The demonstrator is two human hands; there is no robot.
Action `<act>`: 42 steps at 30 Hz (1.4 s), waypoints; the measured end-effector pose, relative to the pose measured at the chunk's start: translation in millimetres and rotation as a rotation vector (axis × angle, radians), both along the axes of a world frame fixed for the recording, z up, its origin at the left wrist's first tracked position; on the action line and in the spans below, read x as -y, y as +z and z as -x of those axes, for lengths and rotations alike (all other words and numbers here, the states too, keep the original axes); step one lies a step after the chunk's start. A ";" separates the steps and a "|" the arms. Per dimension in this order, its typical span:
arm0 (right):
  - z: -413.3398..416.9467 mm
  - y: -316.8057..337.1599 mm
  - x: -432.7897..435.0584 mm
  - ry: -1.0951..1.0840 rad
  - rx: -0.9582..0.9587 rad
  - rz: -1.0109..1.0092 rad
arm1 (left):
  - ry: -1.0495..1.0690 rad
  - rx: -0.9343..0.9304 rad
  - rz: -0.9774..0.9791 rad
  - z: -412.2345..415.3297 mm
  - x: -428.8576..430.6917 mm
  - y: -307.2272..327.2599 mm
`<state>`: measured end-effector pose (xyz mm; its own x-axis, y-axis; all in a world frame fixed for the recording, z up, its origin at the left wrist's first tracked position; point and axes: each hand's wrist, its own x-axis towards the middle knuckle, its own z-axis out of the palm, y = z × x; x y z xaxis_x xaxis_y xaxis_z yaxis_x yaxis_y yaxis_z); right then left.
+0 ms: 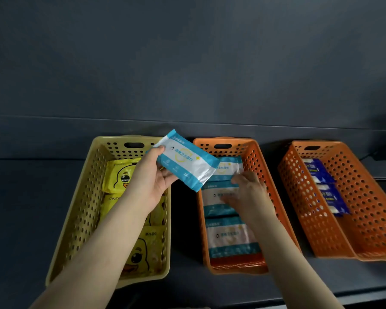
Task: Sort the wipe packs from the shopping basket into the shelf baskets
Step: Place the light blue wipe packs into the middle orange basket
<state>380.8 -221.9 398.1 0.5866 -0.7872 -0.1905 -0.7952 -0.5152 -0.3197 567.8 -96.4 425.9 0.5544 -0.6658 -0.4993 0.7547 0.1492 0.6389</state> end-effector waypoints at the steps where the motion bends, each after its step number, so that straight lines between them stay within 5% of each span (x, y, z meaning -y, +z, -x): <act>1: 0.0 0.1 1.7 0.009 -0.001 0.017 | -0.002 0.010 0.000 1.2 0.4 1.5; 4: -1.7 5.5 2.0 -0.033 0.281 0.036 | -0.025 0.078 -0.025 3.9 0.2 2.3; 7: -9.1 28.8 -8.4 -0.268 0.852 -0.715 | -0.117 0.206 -0.067 9.3 -1.1 4.3; 9: -7.4 36.2 -8.6 -0.272 1.059 -1.062 | -0.244 0.413 -0.075 15.0 -0.9 5.6; 13: 11.8 50.9 -4.0 -0.222 0.979 -0.929 | -0.533 1.020 -0.230 30.0 -0.1 -2.3; 23: 60.9 26.7 -23.3 0.083 0.299 -0.636 | -0.365 0.417 -0.125 54.3 13.5 1.7; 30: 57.2 8.2 -28.6 0.240 0.009 -0.124 | -0.498 0.465 -0.182 52.4 10.8 -11.3; 36: 54.4 6.7 -25.9 0.311 0.020 -0.024 | -0.476 0.487 -0.181 54.2 10.1 -7.9; 42: 51.3 -4.5 -19.6 0.328 0.071 -0.167 | -0.463 0.560 -0.288 55.5 14.5 -7.1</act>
<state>329.5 -202.3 393.6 0.8186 -0.5169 -0.2506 -0.5697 -0.6749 -0.4690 512.4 -110.9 418.8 0.4720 -0.7778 -0.4151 0.2530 -0.3315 0.9089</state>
